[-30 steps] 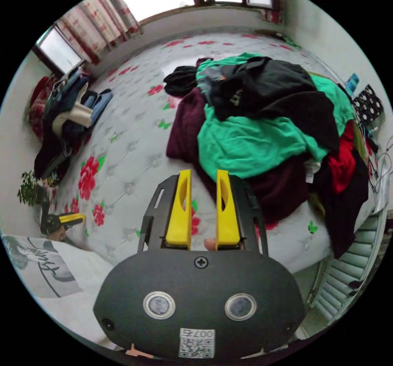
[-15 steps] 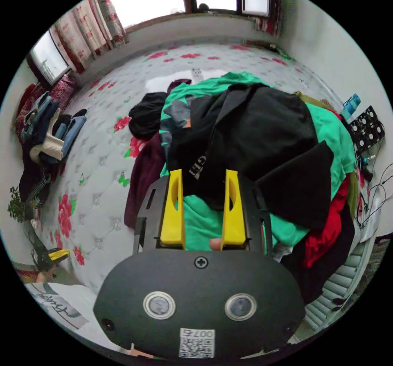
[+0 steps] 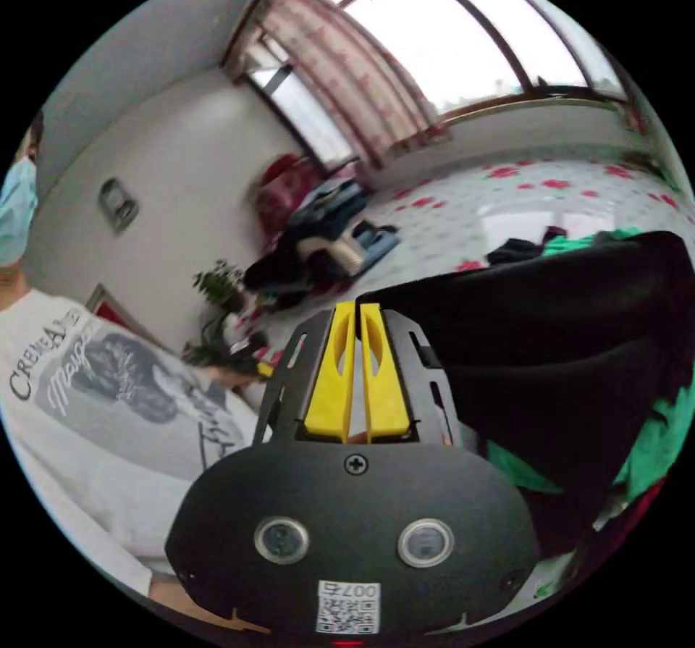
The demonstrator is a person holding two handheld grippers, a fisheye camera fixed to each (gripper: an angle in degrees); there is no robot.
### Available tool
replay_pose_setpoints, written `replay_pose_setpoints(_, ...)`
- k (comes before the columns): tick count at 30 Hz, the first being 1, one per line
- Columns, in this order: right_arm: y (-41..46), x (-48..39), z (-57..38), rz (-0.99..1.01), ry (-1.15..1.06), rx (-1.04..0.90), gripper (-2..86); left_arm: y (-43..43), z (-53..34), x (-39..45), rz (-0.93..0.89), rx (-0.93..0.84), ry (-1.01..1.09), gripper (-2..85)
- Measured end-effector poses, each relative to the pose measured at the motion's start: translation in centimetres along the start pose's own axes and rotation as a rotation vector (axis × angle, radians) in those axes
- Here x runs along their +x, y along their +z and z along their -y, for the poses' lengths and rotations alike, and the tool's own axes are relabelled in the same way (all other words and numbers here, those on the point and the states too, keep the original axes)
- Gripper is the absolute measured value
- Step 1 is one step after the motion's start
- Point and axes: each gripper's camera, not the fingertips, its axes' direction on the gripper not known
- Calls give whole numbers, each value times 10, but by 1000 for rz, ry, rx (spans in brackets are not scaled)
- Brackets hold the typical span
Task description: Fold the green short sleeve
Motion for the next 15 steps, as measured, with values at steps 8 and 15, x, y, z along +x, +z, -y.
replay_pose_setpoints(8, 135, -162, -53, 601, -210, -469, 95, -10, -73, -45, -287, 157, -135, -9)
replay_pose_setpoints(15, 118, -181, -37, 437, -179, -406, 116, -37, -156, -76, -431, 378, -103, 13)
